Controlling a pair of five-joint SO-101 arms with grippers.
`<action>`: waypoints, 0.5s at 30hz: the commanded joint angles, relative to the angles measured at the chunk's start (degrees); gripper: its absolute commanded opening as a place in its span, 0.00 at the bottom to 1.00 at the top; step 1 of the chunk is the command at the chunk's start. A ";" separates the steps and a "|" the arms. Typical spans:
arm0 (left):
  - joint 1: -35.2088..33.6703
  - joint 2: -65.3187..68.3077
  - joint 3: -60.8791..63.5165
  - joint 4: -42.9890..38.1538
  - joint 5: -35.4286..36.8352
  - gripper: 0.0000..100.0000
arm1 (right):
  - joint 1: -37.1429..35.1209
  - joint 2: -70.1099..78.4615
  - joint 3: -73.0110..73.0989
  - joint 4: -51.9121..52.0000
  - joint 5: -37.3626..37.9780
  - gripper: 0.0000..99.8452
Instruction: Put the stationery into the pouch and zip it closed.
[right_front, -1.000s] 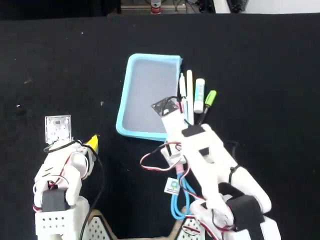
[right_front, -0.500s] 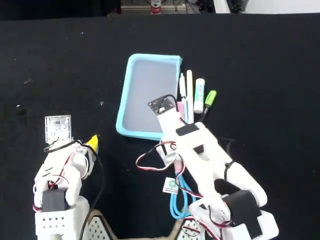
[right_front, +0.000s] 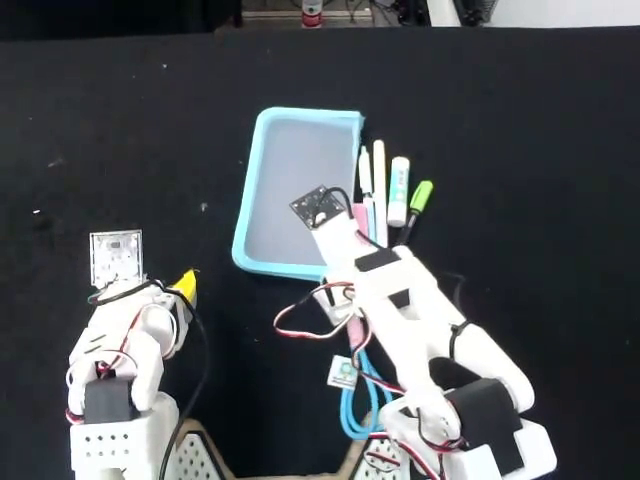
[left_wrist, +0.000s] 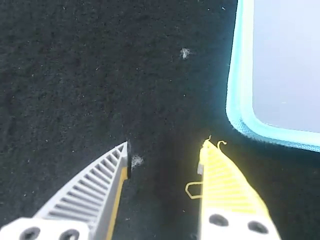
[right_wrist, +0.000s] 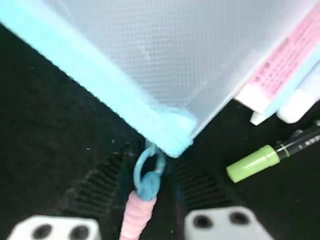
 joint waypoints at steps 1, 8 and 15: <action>0.66 -0.26 -0.22 -0.44 -0.53 0.23 | 0.35 -0.40 -0.40 2.99 1.67 0.04; 0.66 -0.26 -0.22 -0.44 -0.53 0.23 | 0.35 -0.40 -0.57 4.92 2.81 0.11; 0.66 -0.26 -0.22 -0.44 -0.53 0.23 | 0.35 -0.48 -2.95 10.20 2.55 0.10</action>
